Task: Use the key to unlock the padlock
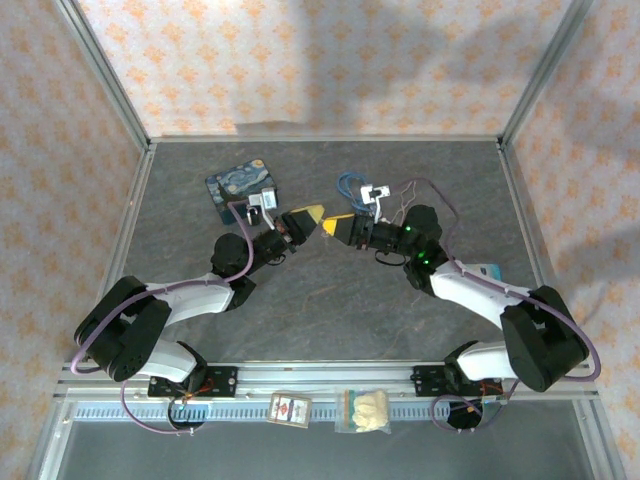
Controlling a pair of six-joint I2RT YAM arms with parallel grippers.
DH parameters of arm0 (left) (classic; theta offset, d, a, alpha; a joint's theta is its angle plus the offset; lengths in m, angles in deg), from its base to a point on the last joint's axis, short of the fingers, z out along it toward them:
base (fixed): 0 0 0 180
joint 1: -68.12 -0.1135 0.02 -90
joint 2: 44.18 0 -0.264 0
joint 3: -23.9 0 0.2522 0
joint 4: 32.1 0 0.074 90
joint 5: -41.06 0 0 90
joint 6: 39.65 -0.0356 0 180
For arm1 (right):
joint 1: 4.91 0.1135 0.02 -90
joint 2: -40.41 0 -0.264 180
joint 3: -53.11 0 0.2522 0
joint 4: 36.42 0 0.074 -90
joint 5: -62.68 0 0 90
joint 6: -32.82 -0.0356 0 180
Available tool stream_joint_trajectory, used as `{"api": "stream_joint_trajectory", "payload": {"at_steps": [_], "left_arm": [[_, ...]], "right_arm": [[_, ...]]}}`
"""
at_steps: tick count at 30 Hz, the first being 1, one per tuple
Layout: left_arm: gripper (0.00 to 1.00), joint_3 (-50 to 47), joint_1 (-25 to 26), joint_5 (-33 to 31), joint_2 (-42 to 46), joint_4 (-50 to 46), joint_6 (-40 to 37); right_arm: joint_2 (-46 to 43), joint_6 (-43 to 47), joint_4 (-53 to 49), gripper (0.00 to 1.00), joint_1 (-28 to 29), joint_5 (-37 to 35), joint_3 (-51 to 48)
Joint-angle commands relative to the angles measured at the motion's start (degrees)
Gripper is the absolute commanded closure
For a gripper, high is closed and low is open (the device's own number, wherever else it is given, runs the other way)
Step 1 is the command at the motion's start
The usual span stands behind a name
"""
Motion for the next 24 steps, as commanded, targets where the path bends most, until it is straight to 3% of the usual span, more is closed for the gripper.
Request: {"api": "stream_joint_trajectory", "payload": {"at_steps": [1,13,24], "left_arm": [[1.00,-0.70,-0.12,0.55,-0.28,4.67,-1.23],[1.00,-1.43,1.51,-1.51,-0.78,6.01,-0.20],[1.00,-2.38,3.55,-5.17,-3.20,11.57,2.65]], "right_arm": [[-0.02,-1.44,3.48,0.62,-0.05,2.72,-0.34],[0.12,-2.47,7.26,0.90,-0.05,2.06,-0.78],[0.92,-4.91,11.82,0.80,0.03,0.98,-1.84]]}}
